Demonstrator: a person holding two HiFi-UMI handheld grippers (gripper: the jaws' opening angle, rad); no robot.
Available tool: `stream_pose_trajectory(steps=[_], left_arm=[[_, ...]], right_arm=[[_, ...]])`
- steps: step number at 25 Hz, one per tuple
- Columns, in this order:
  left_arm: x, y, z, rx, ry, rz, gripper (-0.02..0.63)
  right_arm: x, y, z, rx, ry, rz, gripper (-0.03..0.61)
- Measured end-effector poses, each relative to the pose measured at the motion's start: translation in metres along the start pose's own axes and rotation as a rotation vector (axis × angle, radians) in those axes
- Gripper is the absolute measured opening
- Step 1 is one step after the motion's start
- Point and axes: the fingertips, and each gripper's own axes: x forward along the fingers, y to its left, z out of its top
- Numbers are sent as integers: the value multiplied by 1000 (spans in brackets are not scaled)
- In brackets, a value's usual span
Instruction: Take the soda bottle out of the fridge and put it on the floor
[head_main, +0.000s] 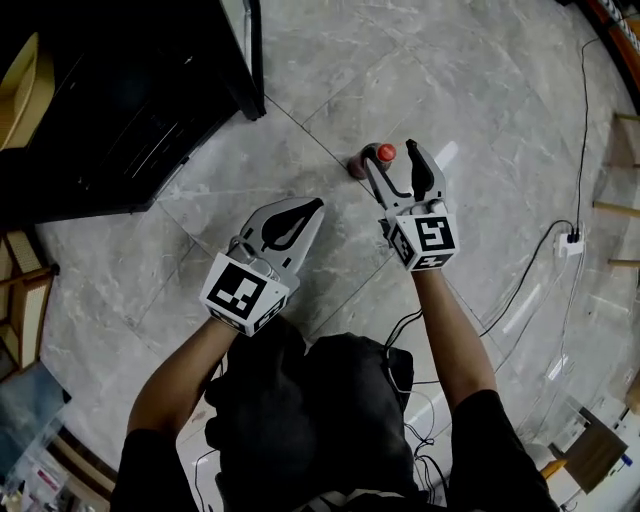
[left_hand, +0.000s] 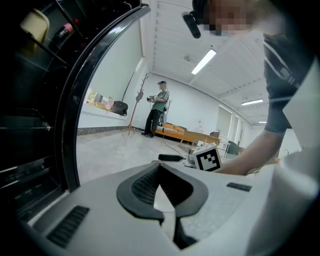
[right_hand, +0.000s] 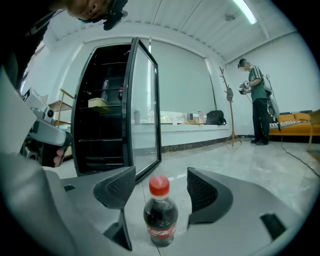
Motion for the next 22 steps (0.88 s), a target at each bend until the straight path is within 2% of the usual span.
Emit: stream_pose_trajectory(steps=[5,11,17,19,22], left_arm=[[-26,-22,103,-5,16,-6,6],[-75,-60,260,19,37,11,6],[-132,-88,412,10,42,28,6],[-142,-97,455,20,19,17,6],[-160,-110,506,23,0,3,6]], right_arm=[[-31,15,107,-3,21,6,319],[-73,39,276,21,7,9,319],[-115,63,453,75,-37,-34,319],[-126,69,500,89,-40,-41,319],[-146,82,549,115,-40,-43,318]])
